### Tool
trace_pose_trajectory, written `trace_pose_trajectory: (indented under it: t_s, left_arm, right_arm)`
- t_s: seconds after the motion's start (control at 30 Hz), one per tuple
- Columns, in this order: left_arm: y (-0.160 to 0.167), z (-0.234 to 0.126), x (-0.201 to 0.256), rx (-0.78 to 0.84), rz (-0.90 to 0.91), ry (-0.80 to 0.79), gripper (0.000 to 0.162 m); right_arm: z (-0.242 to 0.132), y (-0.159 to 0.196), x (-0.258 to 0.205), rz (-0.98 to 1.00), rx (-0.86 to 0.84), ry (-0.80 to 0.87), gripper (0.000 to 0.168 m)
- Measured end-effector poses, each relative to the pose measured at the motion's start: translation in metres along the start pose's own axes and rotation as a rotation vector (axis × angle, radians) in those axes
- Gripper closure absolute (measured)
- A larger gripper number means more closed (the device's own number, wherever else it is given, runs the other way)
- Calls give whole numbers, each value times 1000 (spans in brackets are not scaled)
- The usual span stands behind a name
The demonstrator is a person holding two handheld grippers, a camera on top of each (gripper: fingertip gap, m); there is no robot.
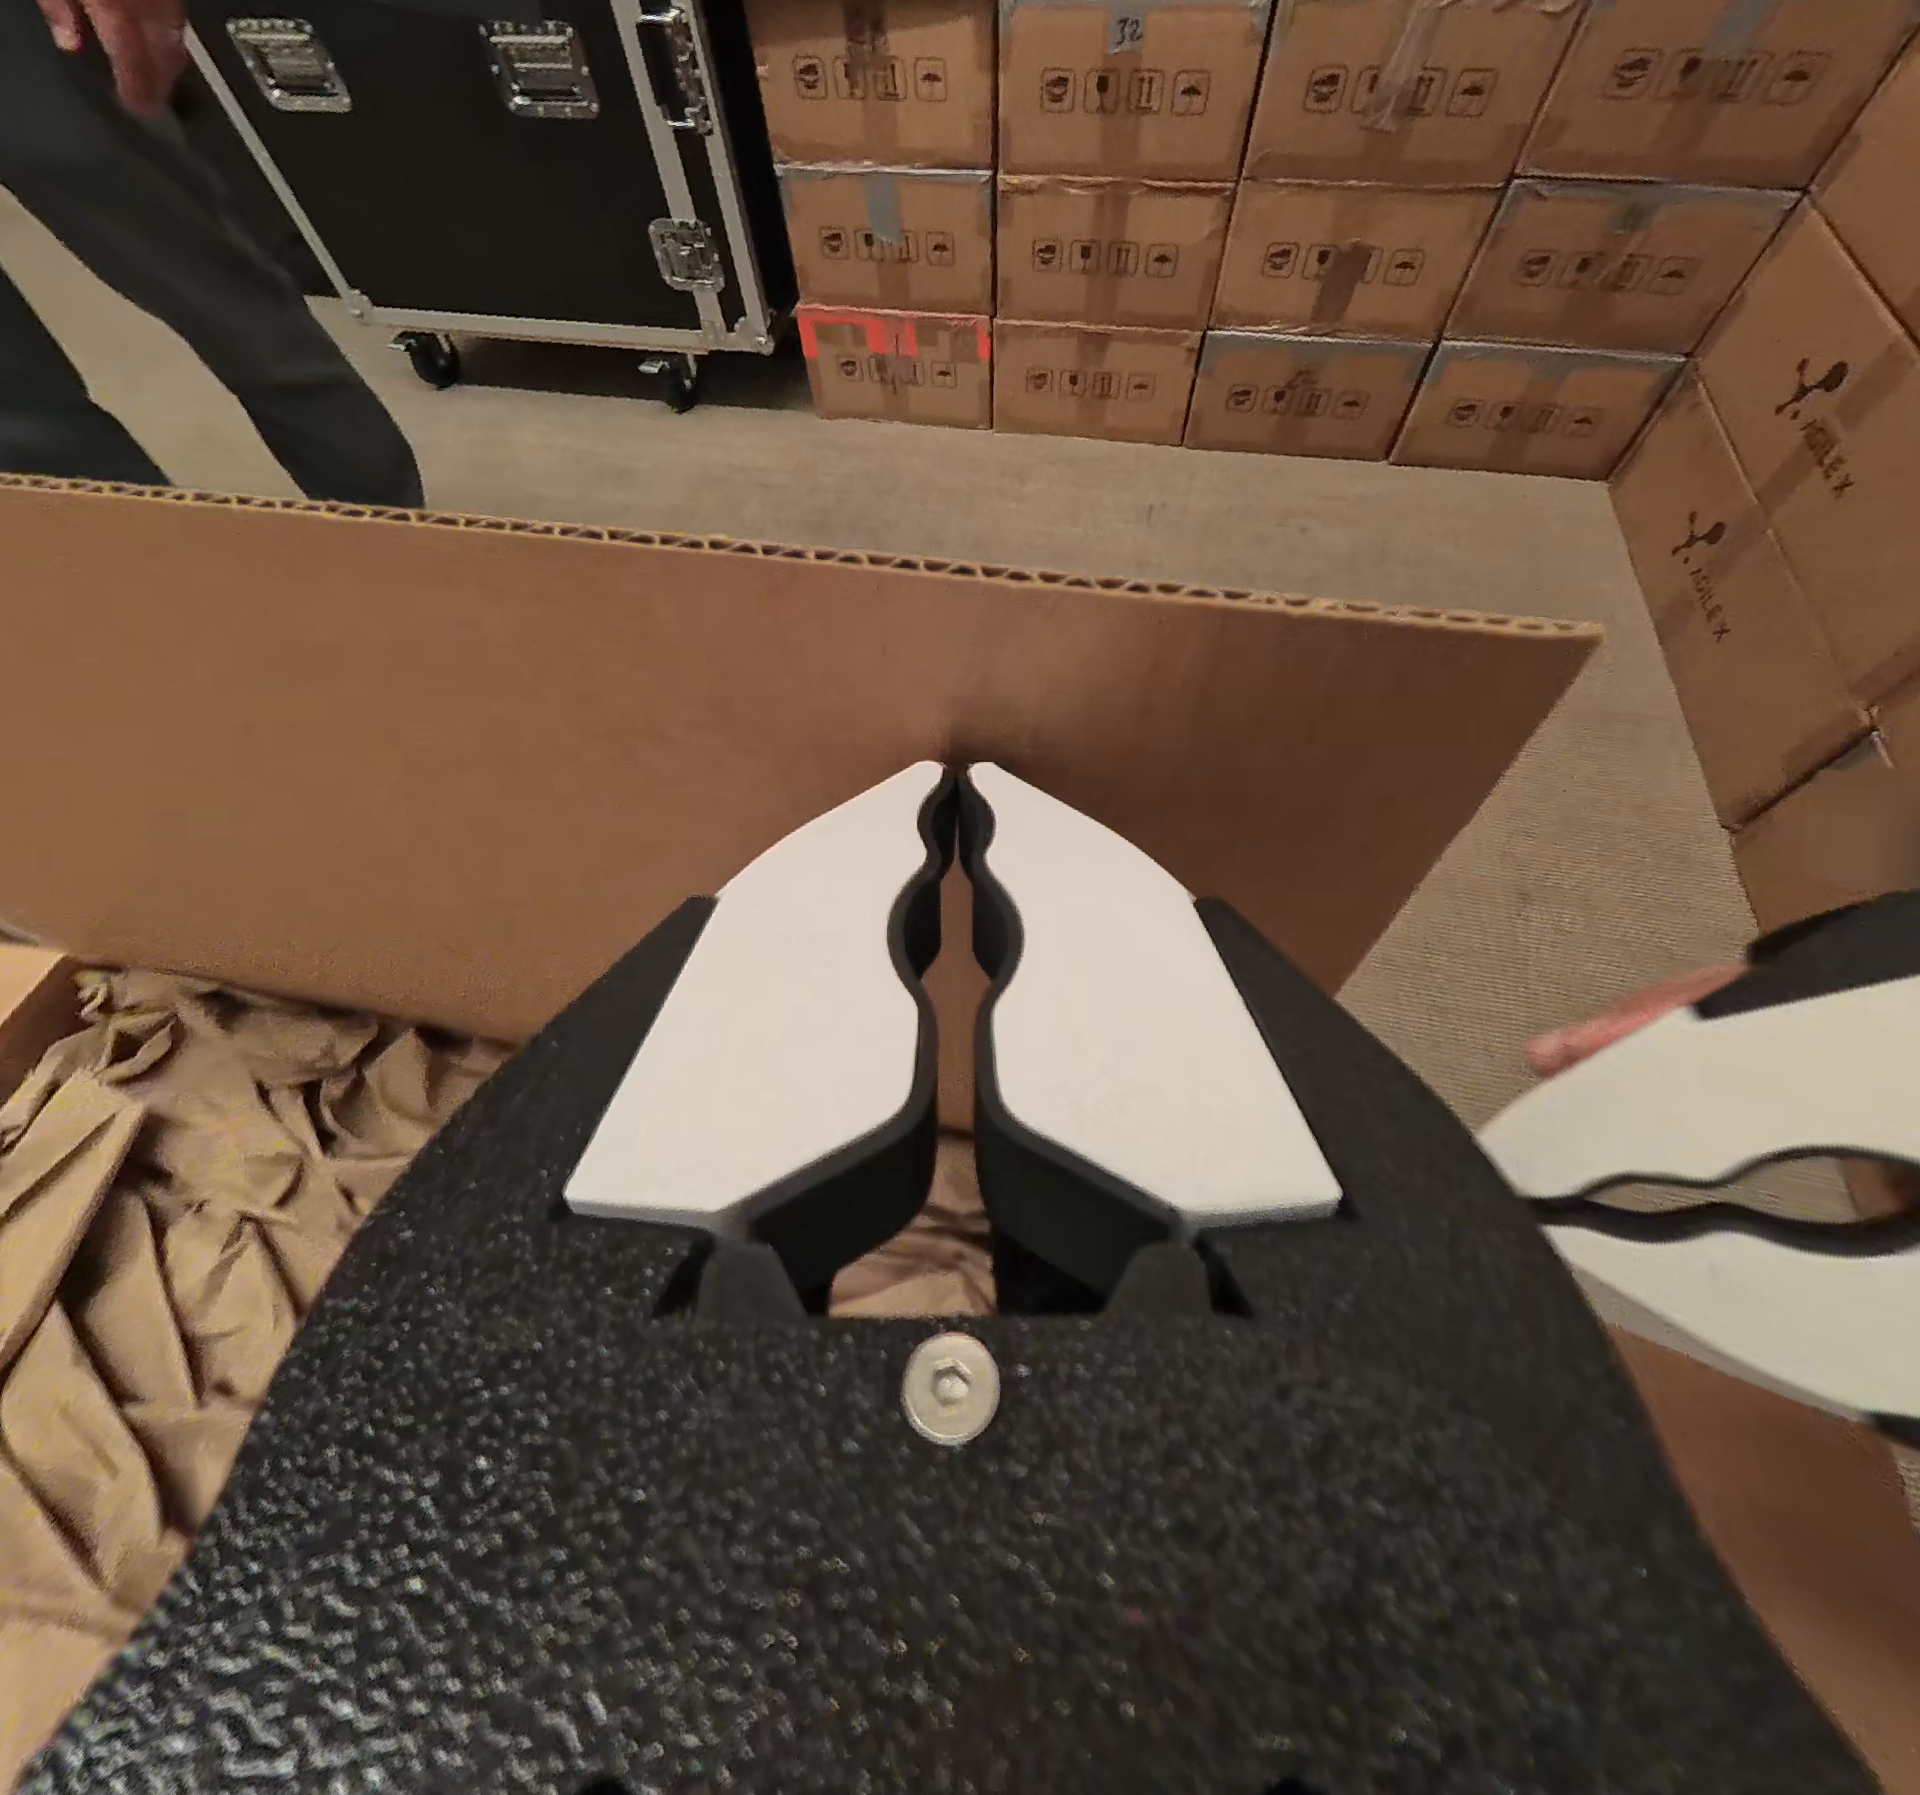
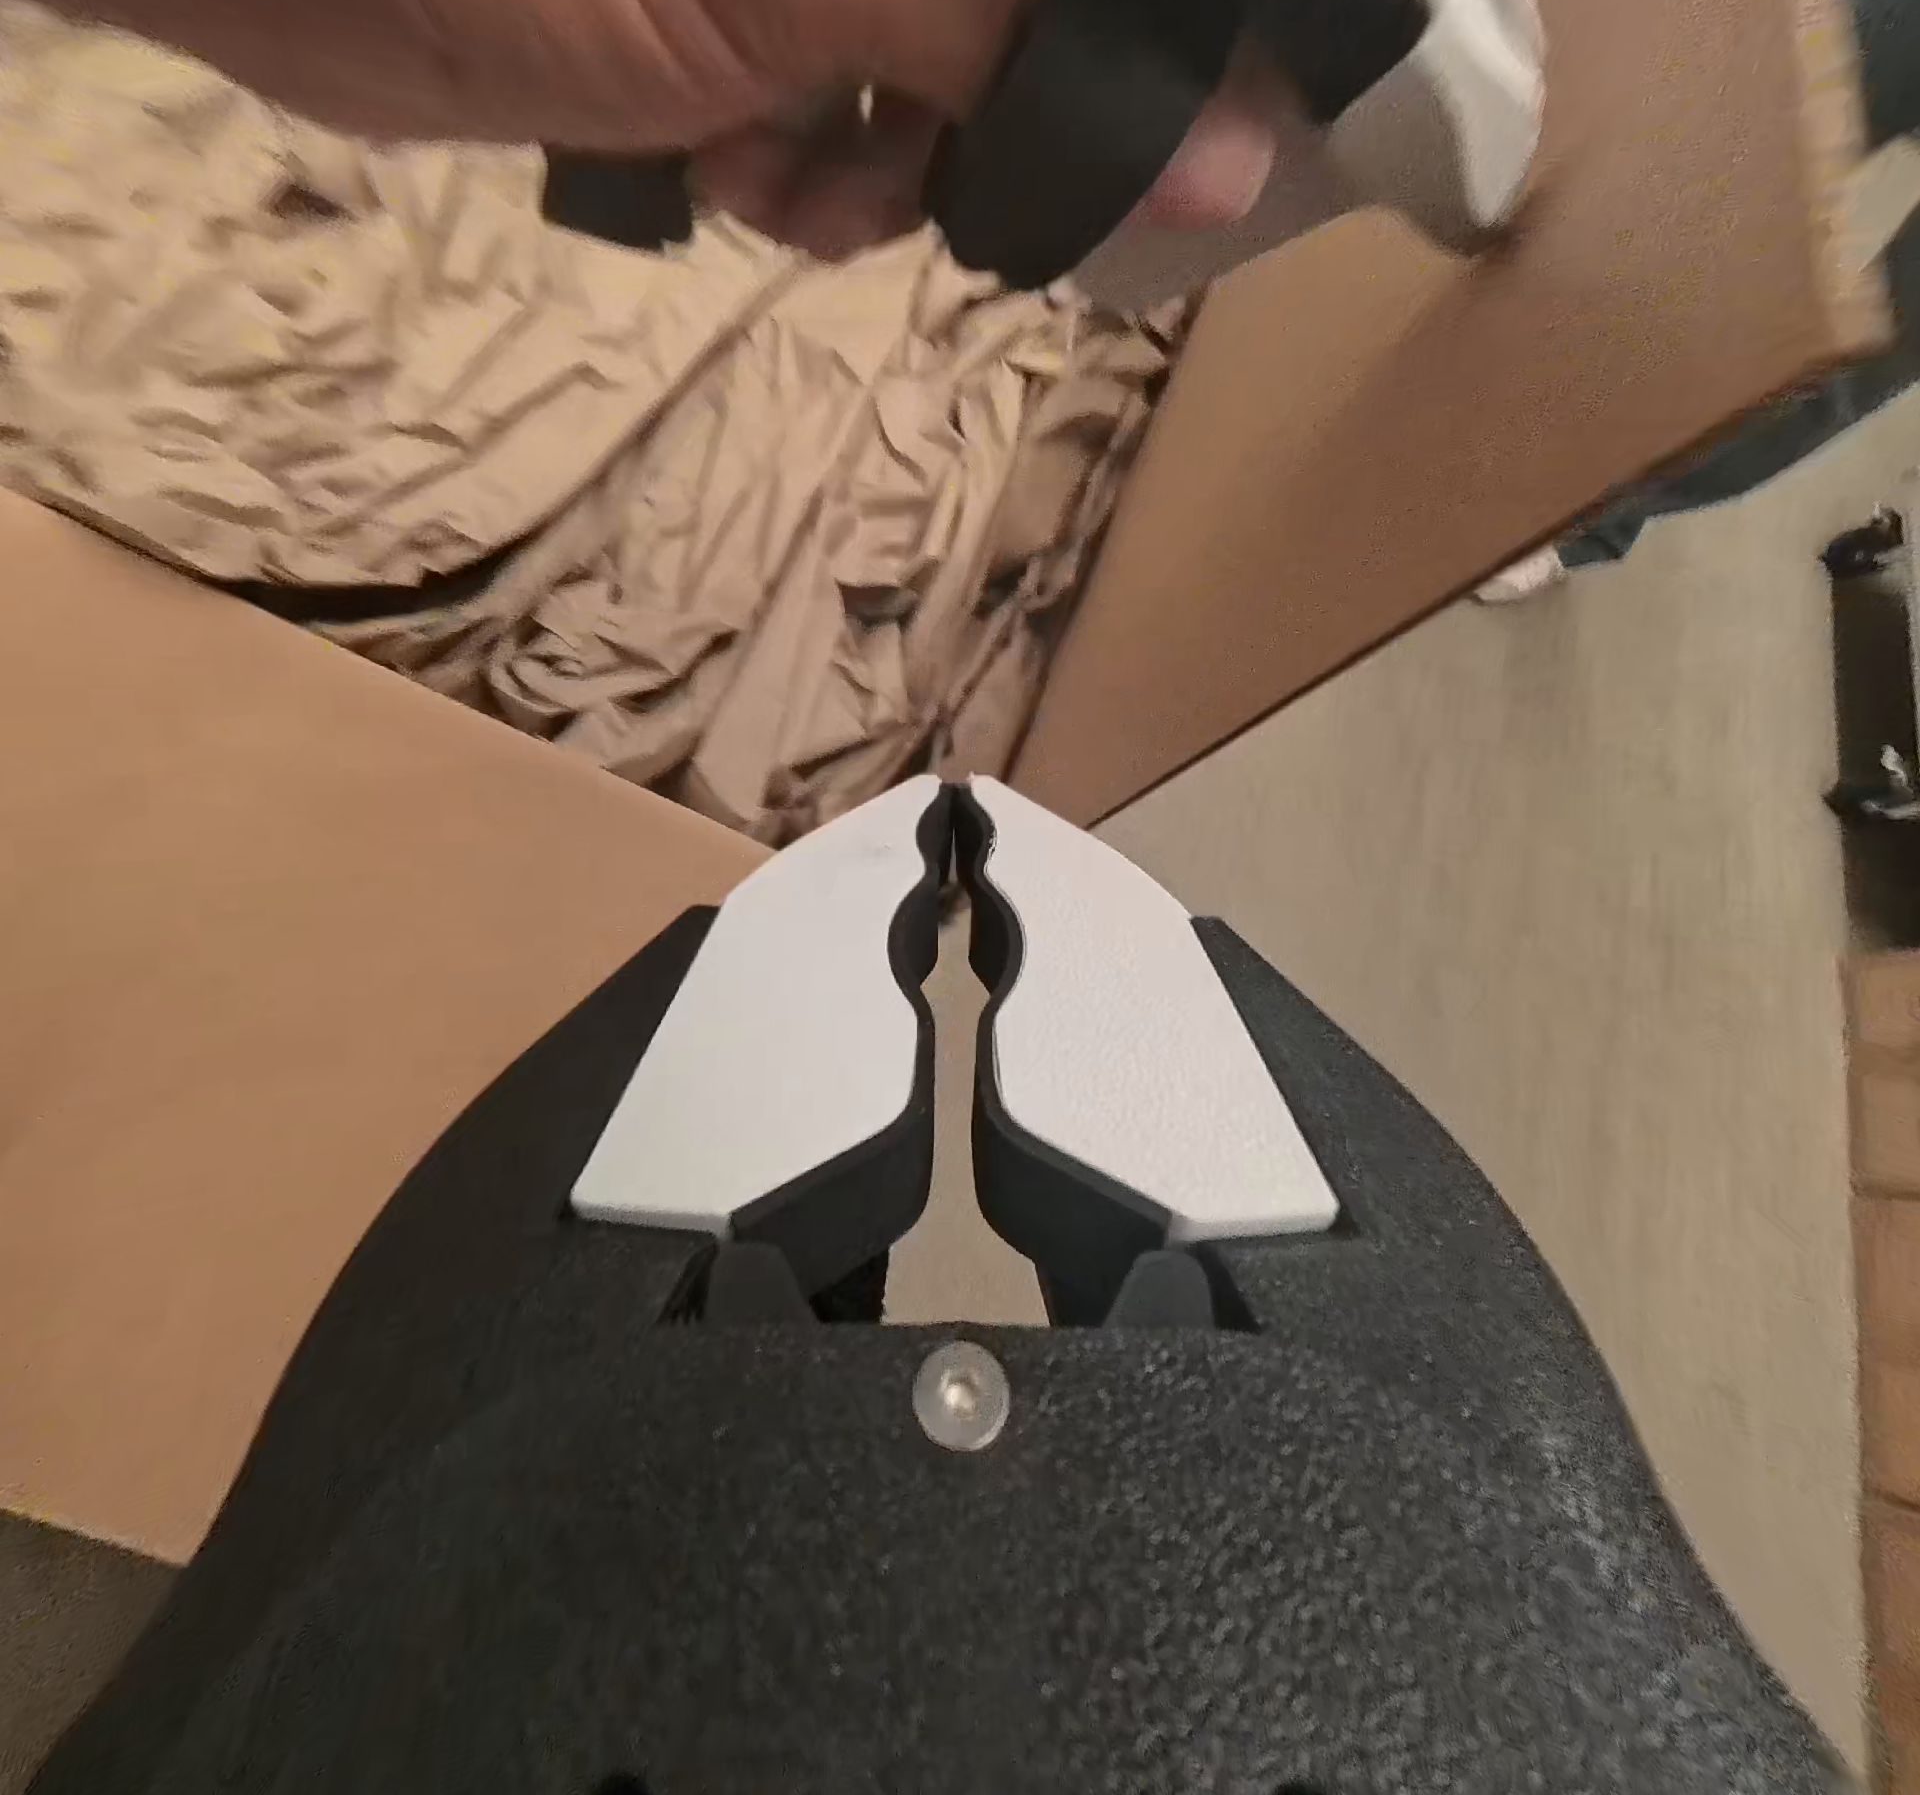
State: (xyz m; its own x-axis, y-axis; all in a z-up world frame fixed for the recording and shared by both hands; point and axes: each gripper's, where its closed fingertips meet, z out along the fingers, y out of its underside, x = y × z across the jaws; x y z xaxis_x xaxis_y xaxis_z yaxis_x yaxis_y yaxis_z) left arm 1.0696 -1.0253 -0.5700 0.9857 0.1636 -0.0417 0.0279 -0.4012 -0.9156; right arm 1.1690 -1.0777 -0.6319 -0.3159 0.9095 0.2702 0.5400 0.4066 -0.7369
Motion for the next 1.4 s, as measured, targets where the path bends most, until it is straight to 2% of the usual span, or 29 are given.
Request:
trace_pose_trajectory:
  t_s: [0.13,0.23,0.43,0.6,0.77,0.93,1.17,1.4]
  left_arm:
    - [-9,26,6,3,-3,21,162]
    - [-13,45,10,-1,4,39,162]
    - [-17,80,18,-10,31,80,162]
    - [-11,79,11,1,10,63,162]
    - [27,38,-19,-9,-77,-35,162]
    - [71,-34,-60,8,-142,-249,162]
    - [137,-127,-91,-45,-255,-444,162]
    - [181,-177,-106,-82,-291,-539,162]
  right_arm:
    - [22,27,36,62,-91,78,168]
    - [34,35,49,145,-79,40,168]
    - [63,49,54,103,-98,48,168]
    - [84,70,51,100,-136,31,168]
    - [98,98,63,251,-170,-34,168]
    - [109,118,68,285,-216,-71,168]
    - [132,145,59,345,-313,-179,168]
    - [148,155,41,339,-274,-232,168]
